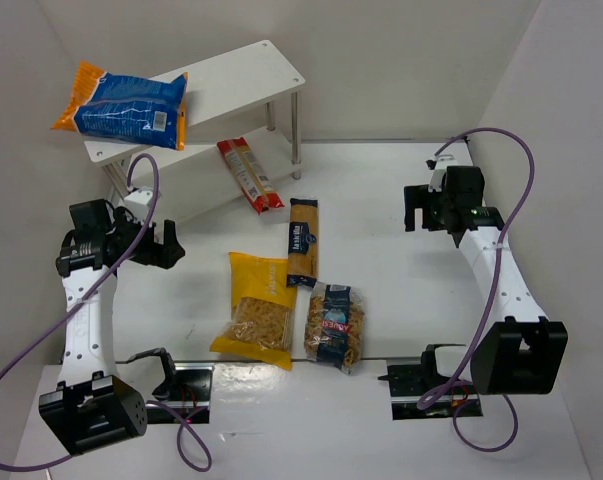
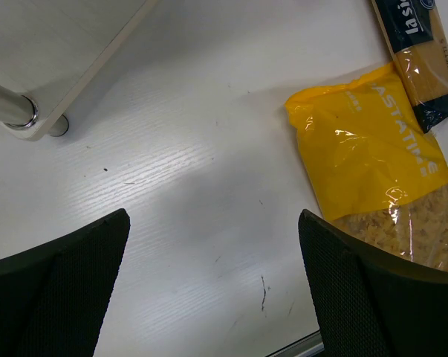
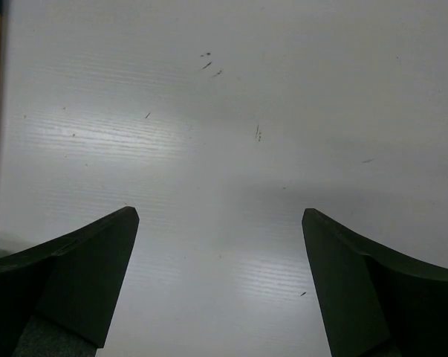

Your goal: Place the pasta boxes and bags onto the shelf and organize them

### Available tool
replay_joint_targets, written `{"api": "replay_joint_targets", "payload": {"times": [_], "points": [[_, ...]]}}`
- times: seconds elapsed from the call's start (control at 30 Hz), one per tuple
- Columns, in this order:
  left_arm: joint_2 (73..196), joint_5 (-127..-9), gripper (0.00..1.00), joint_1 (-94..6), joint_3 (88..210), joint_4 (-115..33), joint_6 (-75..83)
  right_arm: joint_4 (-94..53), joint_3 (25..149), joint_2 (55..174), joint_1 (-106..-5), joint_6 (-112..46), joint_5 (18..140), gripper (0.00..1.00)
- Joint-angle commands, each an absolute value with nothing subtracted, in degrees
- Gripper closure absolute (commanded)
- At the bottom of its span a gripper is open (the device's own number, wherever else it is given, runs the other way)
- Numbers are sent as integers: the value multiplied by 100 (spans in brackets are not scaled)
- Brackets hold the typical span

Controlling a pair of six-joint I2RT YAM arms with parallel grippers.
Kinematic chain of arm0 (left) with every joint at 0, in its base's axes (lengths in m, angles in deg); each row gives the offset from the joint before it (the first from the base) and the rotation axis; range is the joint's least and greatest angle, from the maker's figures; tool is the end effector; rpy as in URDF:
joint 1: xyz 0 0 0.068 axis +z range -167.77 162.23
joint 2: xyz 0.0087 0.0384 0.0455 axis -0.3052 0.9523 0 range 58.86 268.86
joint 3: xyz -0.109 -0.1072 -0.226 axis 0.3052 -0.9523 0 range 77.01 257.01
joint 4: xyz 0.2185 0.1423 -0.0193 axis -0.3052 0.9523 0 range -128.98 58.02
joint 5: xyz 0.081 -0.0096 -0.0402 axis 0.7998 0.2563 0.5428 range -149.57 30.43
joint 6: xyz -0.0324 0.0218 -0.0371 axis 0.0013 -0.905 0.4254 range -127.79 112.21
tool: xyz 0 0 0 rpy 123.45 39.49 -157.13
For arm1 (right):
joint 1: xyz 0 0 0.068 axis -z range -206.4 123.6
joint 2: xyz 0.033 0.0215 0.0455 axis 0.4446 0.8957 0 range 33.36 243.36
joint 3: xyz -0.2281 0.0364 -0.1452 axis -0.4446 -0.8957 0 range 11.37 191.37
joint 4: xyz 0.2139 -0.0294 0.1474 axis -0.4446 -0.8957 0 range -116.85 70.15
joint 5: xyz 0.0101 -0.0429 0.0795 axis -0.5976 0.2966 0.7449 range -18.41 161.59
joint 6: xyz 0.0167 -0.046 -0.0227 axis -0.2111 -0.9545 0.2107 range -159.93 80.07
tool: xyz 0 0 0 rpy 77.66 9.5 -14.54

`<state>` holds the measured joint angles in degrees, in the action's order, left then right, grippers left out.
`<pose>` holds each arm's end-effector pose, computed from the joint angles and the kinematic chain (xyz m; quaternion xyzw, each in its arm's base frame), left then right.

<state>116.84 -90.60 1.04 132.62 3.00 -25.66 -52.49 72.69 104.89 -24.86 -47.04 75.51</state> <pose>0.1971 0.0478 0.3142 0.0965 0.8889 -0.1164 0.4324 0.2683 -0.0048 0.3051 -0.0583 0.9142 0.0011 0.4010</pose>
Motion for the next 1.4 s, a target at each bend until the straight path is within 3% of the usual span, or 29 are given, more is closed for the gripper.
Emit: {"api": "replay_joint_targets", "payload": {"times": [0.0, 0.33, 0.57, 0.7, 0.97, 1.37], "points": [[11661, -9235, 0, 86, 13440, 277, -2651, -5149, 7351, 10508, -2464, -4652, 7694, 0], [11608, -9235, 0, 86, 13440, 277, -2651, -5211, 7245, 10403, -2464, -4897, 7984, 0], [11502, -9288, 0, 86, 13440, 277, -2651, -5667, 7245, 10403, -2464, -5617, 9635, 0], [11441, -9288, 0, 86, 13387, 277, -2651, -5861, 7298, 10709, -2999, -5953, 10191, 0], [11133, -9288, 0, 86, 13282, 172, -2651, -6440, 7711, 12449, -5179, -6286, 9391, 0], [11133, -9288, 0, 86, 13282, 172, -2651, -7091, 7764, 13259, -5760, -7244, 9654, 0]]}}
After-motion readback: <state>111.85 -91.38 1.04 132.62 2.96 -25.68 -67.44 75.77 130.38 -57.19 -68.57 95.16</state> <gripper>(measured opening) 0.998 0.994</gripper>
